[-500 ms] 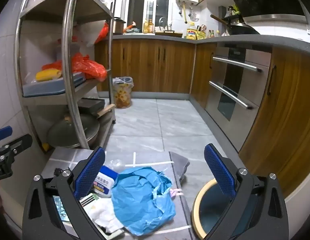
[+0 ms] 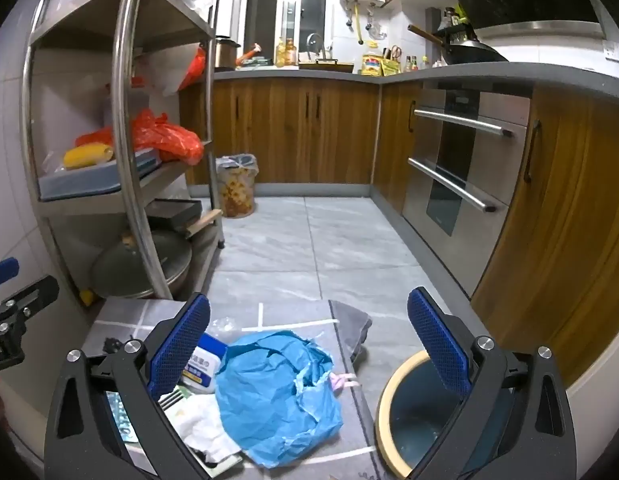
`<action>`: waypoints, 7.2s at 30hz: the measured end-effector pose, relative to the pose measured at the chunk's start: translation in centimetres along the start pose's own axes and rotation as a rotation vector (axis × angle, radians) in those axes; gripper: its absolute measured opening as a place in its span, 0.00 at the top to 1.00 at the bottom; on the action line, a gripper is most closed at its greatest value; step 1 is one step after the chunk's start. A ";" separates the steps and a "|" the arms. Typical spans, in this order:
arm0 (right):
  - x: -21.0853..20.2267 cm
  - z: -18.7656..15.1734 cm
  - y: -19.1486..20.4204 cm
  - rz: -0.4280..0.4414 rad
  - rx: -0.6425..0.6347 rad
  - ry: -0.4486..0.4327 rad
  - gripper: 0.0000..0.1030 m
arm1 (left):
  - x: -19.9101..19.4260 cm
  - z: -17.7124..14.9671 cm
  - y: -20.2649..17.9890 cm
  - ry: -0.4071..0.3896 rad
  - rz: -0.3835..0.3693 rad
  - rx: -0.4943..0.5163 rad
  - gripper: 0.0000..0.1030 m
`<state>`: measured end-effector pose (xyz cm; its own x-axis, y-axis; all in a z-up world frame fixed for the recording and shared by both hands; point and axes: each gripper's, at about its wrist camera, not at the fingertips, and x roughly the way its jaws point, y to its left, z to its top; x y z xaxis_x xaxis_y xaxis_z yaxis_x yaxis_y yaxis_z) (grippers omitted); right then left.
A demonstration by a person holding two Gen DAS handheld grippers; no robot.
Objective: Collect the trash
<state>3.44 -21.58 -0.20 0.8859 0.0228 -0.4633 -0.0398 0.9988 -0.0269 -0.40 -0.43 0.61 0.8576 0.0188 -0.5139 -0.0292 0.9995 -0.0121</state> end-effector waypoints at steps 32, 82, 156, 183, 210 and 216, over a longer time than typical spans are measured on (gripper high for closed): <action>-0.3 -0.1 -0.7 -0.006 0.004 0.007 0.05 | -0.2 -0.1 -0.5 0.000 0.007 0.011 0.05; 5.5 1.1 -5.8 0.148 0.138 0.156 0.05 | 3.4 1.3 4.4 0.025 0.025 -0.092 0.05; 4.3 2.8 -3.5 0.429 -0.012 0.213 0.99 | 5.0 0.8 -0.4 0.181 -0.087 0.057 0.98; -3.6 6.9 -21.7 0.208 0.114 0.037 0.99 | 2.6 5.8 -21.1 0.137 -0.491 0.276 0.98; 4.6 -4.3 -29.7 0.067 0.243 0.319 0.99 | 13.4 -1.8 -35.2 0.363 -0.574 0.505 0.98; 5.9 -6.0 -30.5 0.060 0.277 0.370 0.99 | 14.0 -3.2 -36.2 0.387 -0.581 0.534 0.96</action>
<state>7.12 -52.19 -7.42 0.6591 0.1147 -0.7433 0.0832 0.9711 0.2237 11.02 -36.43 -8.91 0.4247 -0.4101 -0.8071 0.6851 0.7284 -0.0096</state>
